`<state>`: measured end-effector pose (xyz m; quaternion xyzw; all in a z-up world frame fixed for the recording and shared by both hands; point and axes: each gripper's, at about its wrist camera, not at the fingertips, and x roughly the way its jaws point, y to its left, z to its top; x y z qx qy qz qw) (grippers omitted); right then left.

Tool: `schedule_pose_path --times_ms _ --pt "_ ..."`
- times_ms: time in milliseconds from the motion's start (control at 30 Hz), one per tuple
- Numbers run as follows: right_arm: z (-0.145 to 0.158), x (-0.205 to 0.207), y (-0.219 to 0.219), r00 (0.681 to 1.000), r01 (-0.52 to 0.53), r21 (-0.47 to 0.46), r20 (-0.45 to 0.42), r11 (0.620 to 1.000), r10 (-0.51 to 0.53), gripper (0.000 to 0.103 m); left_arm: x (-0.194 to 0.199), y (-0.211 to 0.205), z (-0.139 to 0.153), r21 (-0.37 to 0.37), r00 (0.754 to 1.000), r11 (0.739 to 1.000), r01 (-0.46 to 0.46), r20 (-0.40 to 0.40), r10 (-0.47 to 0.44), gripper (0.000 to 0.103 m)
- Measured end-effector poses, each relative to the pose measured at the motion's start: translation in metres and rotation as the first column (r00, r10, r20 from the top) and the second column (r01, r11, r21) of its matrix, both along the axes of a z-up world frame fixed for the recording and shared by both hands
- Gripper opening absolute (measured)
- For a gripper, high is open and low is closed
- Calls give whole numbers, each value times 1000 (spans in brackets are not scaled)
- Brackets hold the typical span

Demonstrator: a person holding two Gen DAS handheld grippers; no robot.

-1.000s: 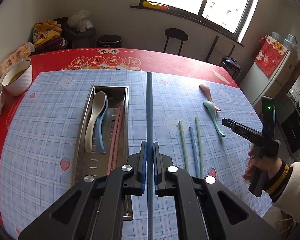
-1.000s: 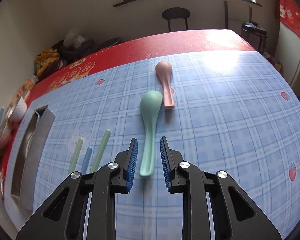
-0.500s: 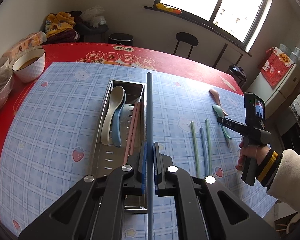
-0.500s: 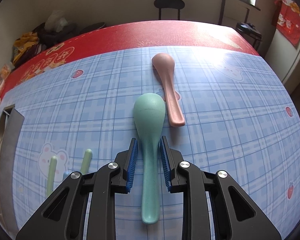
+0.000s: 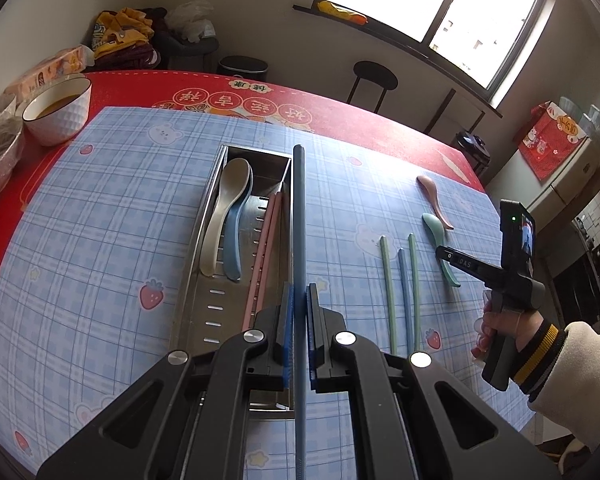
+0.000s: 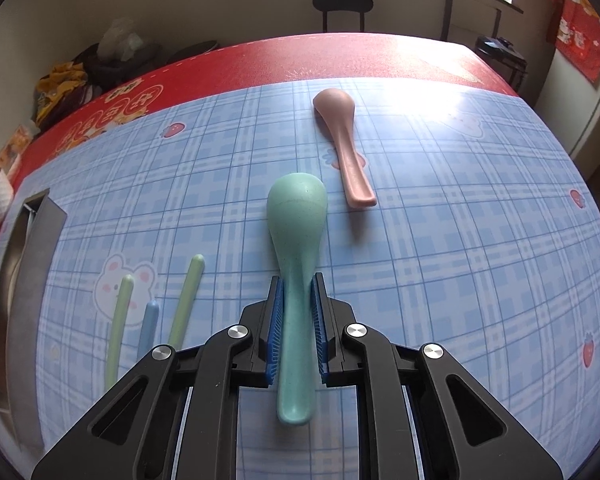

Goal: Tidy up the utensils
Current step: 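Lift the blue chopstick with the left gripper while the right gripper grasps the mint-green spoon, then lower the blue chopstick into the caddy and open the left gripper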

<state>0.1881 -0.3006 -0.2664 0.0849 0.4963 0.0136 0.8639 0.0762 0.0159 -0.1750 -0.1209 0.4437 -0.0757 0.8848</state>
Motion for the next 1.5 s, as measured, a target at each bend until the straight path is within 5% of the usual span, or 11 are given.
schedule_pose_path --times_ms 333,567,1133,1500 --pt "32 -54 8 996 31 236 69 971 -49 14 2 8 -2 -22 1000 1000 -7 -21 6 6" --pt "47 -70 29 996 2 310 88 951 -31 15 8 16 -6 -28 999 999 -16 -46 15 6" --pt "56 -109 -3 985 113 290 91 950 -145 15 77 20 -32 17 993 998 62 -102 -59 6" --pt "52 -122 -13 980 158 274 75 949 -185 15 96 8 -72 69 970 989 130 -213 -113 6"
